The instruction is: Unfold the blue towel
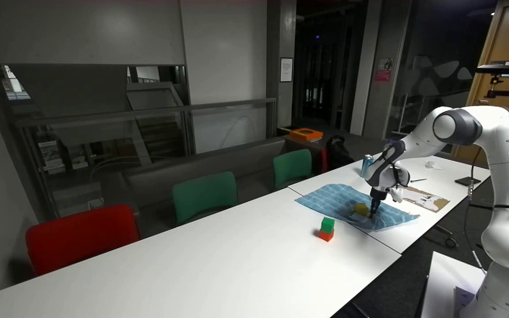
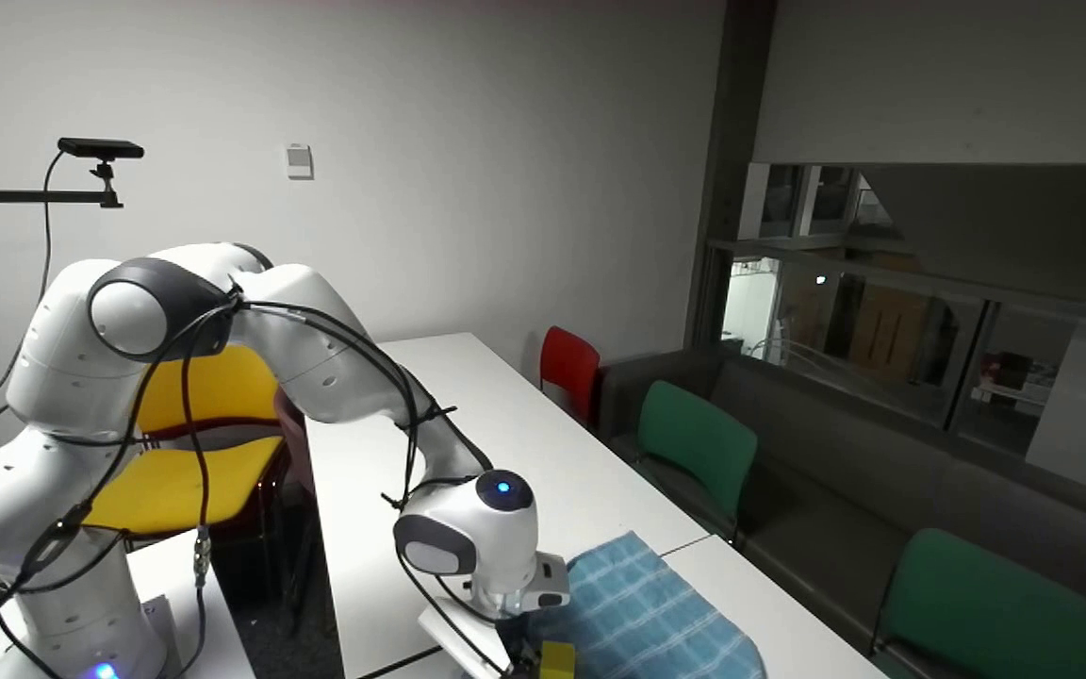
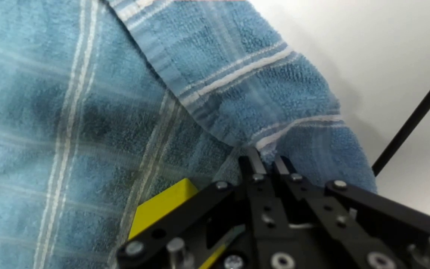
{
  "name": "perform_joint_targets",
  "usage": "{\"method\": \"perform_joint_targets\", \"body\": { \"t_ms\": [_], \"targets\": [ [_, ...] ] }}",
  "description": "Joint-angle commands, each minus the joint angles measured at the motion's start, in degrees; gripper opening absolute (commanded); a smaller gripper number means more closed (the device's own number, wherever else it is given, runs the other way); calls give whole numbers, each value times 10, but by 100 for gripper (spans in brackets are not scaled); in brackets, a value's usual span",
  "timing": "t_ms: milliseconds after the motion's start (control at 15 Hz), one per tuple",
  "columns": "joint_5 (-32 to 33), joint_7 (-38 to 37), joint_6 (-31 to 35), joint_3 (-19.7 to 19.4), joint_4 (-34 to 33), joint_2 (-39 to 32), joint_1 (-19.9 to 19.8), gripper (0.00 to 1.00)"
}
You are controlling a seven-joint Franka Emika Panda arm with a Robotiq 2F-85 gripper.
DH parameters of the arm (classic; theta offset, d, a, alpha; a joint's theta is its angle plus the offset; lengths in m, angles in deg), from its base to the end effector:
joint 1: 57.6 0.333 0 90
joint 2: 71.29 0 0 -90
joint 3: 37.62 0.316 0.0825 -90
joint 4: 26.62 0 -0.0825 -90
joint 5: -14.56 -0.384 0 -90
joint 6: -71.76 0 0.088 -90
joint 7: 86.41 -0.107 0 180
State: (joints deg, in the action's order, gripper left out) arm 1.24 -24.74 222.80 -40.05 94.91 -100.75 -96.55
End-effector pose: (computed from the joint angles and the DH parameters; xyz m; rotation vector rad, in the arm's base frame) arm 0.4260 -0.3836 0.1649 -3.0754 -0.2407 -0.1139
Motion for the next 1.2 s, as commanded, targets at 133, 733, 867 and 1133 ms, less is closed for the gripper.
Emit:
{"method": "perform_joint_targets", "body": {
  "t_ms": [133, 733, 867, 1133],
  "targets": [
    [-72, 32, 66, 31, 136, 110, -24, 2],
    [-124, 47, 144, 45, 255, 205, -21, 2],
    [-137, 56, 151, 48, 271, 216, -23, 2],
    [-172, 83, 151, 54, 290, 227, -25, 2]
  ]
}}
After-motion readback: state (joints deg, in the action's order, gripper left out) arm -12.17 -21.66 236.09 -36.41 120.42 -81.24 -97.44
